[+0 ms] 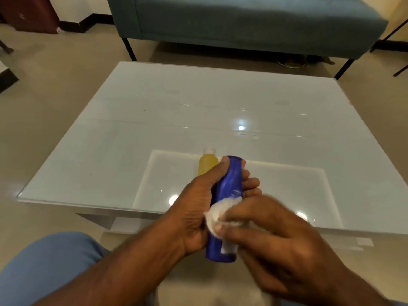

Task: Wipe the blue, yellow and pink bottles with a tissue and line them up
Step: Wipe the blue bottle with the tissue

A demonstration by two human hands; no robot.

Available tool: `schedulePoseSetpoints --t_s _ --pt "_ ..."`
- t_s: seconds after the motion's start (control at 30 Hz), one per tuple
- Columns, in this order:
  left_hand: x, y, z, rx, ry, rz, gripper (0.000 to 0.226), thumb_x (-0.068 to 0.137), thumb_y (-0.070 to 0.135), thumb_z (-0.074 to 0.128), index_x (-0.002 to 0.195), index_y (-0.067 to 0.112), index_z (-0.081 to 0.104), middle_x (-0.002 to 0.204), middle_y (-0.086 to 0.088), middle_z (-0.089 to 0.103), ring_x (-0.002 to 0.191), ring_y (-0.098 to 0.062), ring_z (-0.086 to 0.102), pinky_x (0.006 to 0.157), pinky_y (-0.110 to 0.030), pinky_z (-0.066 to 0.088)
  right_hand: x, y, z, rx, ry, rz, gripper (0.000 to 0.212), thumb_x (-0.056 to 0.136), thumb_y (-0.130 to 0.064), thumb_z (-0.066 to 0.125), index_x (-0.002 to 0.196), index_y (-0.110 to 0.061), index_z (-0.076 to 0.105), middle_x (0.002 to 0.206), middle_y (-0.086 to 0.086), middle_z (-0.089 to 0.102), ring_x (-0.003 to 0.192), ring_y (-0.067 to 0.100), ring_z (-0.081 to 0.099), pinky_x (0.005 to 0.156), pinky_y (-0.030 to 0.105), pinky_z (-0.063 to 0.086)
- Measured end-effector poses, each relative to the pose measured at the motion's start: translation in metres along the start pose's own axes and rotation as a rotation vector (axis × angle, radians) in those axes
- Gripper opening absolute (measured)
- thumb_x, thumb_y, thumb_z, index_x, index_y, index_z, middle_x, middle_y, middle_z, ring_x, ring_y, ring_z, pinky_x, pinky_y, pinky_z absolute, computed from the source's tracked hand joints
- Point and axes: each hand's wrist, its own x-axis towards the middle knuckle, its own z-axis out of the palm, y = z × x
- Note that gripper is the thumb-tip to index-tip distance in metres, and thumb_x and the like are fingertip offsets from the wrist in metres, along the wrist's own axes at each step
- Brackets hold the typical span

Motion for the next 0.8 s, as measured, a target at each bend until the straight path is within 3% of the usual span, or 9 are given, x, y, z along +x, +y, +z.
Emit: schedulePoseSetpoints --t_s 0.2,0.3,0.37,0.43,0.53,0.6,0.67,0.73,0.8 --pt "-0.002 -0.004 0.001 0.068 0.015 0.035 0.04 0.084 0.041 0.073 0.104 0.007 0.076 0.09 -0.014 0.075 0.078 -0.024 0.073 0.069 -0.036 0.061 0.007 0.005 -0.001 0.004 0.164 0.124 0.035 0.101 -0.01 0.049 0.125 -0.007 0.074 0.13 0.01 0.066 0.122 0.024 0.064 0.099 0.03 0.054" --pt "-0.001 0.003 0.003 0.032 0.046 0.005 0.054 0.084 0.044 0.072 0.113 -0.002 0.072 0.098 -0.015 0.077 0.089 -0.028 0.075 0.082 -0.037 0.062 0.002 -0.008 0.006 0.133 0.05 0.044 0.026 0.098 -0.013 0.069 0.122 -0.008 0.077 0.124 0.005 0.071 0.121 0.016 0.067 0.103 0.028 0.054" --pt "-0.001 0.007 0.003 0.056 0.091 0.035 0.056 0.087 0.045 0.069 0.118 -0.002 0.07 0.108 -0.02 0.076 0.096 -0.031 0.075 0.089 -0.041 0.061 -0.001 -0.011 0.008 0.23 -0.109 0.042 0.029 0.096 -0.023 0.077 0.124 -0.018 0.076 0.126 -0.011 0.07 0.123 0.001 0.064 0.103 0.017 0.051" --pt "0.0 0.009 0.002 0.042 0.109 0.051 0.052 0.091 0.046 0.065 0.117 0.001 0.07 0.108 -0.02 0.076 0.09 -0.03 0.076 0.084 -0.04 0.063 -0.002 -0.01 0.006 0.208 -0.148 0.0 0.027 0.096 -0.028 0.077 0.123 -0.023 0.076 0.126 -0.017 0.068 0.122 -0.005 0.062 0.103 0.013 0.048" --pt "-0.001 0.007 0.0 0.022 0.034 0.008 0.049 0.092 0.047 0.063 0.111 0.003 0.074 0.096 -0.016 0.076 0.074 -0.024 0.074 0.07 -0.036 0.063 0.002 0.001 -0.002 0.017 0.06 0.001 0.024 0.099 -0.017 0.069 0.12 -0.012 0.078 0.123 0.003 0.071 0.114 0.015 0.067 0.097 0.024 0.054" --pt "-0.004 0.0 0.003 0.072 -0.002 -0.002 0.047 0.089 0.044 0.067 0.114 0.004 0.074 0.098 -0.017 0.075 0.076 -0.026 0.072 0.073 -0.038 0.063 0.005 0.014 -0.008 -0.028 0.181 0.131 0.03 0.099 -0.014 0.059 0.125 -0.01 0.074 0.129 0.007 0.066 0.12 0.018 0.064 0.095 0.02 0.055" --pt "-0.005 -0.006 0.007 0.096 -0.005 0.018 0.044 0.09 0.04 0.066 0.113 0.004 0.074 0.095 -0.019 0.075 0.073 -0.027 0.074 0.07 -0.038 0.064 0.006 0.021 -0.011 -0.036 0.206 0.224 0.036 0.099 -0.018 0.056 0.133 -0.013 0.069 0.136 0.004 0.061 0.127 0.017 0.06 0.095 0.012 0.053" --pt "-0.006 -0.004 0.009 0.052 0.003 0.028 0.045 0.091 0.042 0.064 0.112 0.003 0.073 0.095 -0.017 0.075 0.073 -0.026 0.074 0.067 -0.036 0.063 0.003 0.013 -0.008 -0.011 0.176 0.198 0.033 0.102 -0.017 0.055 0.129 -0.012 0.072 0.132 0.004 0.064 0.124 0.017 0.062 0.098 0.018 0.053" --pt "-0.003 0.005 0.007 -0.026 0.026 0.027 0.051 0.097 0.047 0.055 0.112 0.001 0.072 0.107 -0.016 0.076 0.087 -0.029 0.076 0.08 -0.039 0.062 -0.003 0.003 0.001 0.105 0.109 0.159 0.023 0.103 -0.021 0.062 0.119 -0.02 0.079 0.124 -0.004 0.069 0.119 0.012 0.066 0.103 0.025 0.052"
